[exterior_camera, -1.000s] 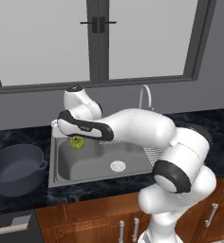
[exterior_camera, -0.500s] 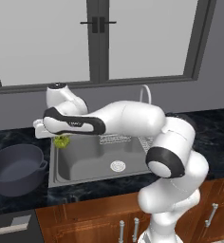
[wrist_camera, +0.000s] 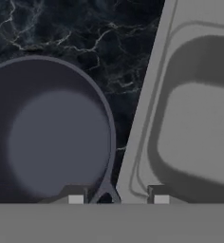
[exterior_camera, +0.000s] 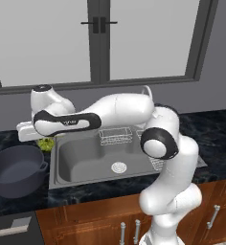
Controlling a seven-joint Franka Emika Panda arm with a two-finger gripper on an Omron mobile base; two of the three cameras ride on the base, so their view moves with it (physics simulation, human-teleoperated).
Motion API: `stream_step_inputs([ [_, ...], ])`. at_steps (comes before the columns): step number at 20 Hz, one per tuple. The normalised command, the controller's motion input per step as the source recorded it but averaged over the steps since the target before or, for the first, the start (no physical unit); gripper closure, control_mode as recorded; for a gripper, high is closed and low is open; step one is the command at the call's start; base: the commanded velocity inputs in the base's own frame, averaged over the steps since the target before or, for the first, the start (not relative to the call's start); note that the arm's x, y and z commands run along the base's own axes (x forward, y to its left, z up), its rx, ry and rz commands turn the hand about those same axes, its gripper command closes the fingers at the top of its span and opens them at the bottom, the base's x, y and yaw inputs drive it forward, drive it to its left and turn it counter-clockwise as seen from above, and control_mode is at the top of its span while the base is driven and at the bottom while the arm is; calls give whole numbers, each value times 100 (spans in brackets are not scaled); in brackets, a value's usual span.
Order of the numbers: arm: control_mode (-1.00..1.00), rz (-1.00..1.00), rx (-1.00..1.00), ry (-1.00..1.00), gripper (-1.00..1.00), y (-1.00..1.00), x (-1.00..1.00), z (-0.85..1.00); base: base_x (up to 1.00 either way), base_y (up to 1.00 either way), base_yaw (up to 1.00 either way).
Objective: Dump the broccoli from the pot into the sink. Then turn on the water and wash the broccoli. Then turn off the water and put the broccoli back in the pot.
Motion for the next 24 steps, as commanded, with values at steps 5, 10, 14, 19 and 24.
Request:
stream_step_inputs([
  [5, -100, 8, -6, 0, 100, 76, 18, 0, 0, 0, 0],
  [10, -100, 7, -7, 3, 100, 66, 25, -4, 0, 0, 0],
  [14, -100, 5, -6, 6, 100, 42, 24, -26, 0, 0, 0],
  [19, -100, 5, -7, 10, 100, 38, 41, -35, 0, 0, 0],
  [24, -100, 8, -2, 12, 100, 10, 27, -15, 0, 0, 0],
])
